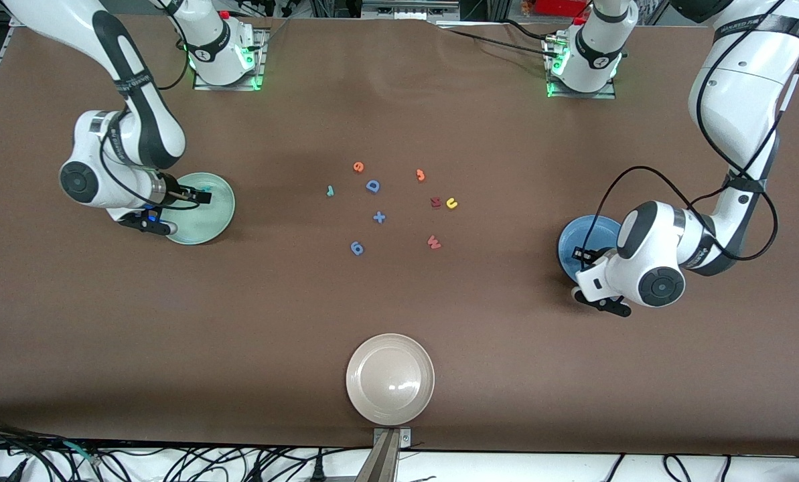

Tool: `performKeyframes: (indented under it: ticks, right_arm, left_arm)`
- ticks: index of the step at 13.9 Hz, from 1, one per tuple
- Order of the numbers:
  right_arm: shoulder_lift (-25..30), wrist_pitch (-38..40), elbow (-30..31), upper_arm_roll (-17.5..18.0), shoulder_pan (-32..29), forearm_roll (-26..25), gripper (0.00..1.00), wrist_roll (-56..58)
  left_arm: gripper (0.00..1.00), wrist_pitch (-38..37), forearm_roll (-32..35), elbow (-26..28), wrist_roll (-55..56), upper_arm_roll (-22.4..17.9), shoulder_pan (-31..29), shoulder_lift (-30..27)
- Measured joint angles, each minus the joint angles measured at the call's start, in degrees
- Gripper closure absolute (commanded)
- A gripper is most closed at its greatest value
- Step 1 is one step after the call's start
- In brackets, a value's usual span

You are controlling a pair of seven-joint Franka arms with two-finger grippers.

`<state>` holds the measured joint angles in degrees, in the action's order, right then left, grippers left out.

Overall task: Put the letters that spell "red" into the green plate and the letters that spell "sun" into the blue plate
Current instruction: 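Carry the green U onto the blue plate with the left gripper, then move both grippers back to the remaining foam letters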

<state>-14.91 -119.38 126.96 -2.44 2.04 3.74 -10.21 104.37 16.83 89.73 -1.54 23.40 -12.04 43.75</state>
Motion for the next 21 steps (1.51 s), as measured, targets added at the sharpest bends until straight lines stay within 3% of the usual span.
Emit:
performKeyframes:
  ticks: [4,8,11,14,15,16,21]
  right_arm:
    - [2.8,16.4,-12.0,2.6,0.2,0.6,0.01,-4.9]
    - [2.6,17.9,-16.2,11.2,0.5,2.9,0.01,-18.4]
    - [1.2,11.7,-16.2,17.6,0.7,3.5,0.01,-26.6]
    - [-3.0,1.7,-15.2,23.3,0.9,3.6,0.01,-32.7]
    - [-4.8,-2.0,-14.5,24.9,1.0,3.6,0.01,-34.7]
    - [-6.6,-5.6,-13.6,26.4,1.1,3.6,0.01,-36.4]
    - [-11.7,-18.0,-7.8,29.3,1.6,3.5,0.01,-37.7]
  left_arm:
    - [0.0,-0.1,-2.1,0.0,0.1,1.1,0.2,0.0]
    - [0.0,-0.6,-5.7,1.3,8.9,6.7,0.6,-0.1]
    - [0.01,-0.2,-5.7,2.9,15.0,11.7,2.3,-0.5]
    - [0.01,3.0,-5.7,4.2,17.0,12.3,8.9,-0.5]
    - [0.02,4.4,-5.7,4.6,17.2,12.2,11.0,-0.5]
    - [0.12,5.7,-5.7,5.0,17.4,12.2,12.7,-0.5]
    - [0.15,8.9,-4.5,8.4,17.4,12.2,16.9,-0.6]
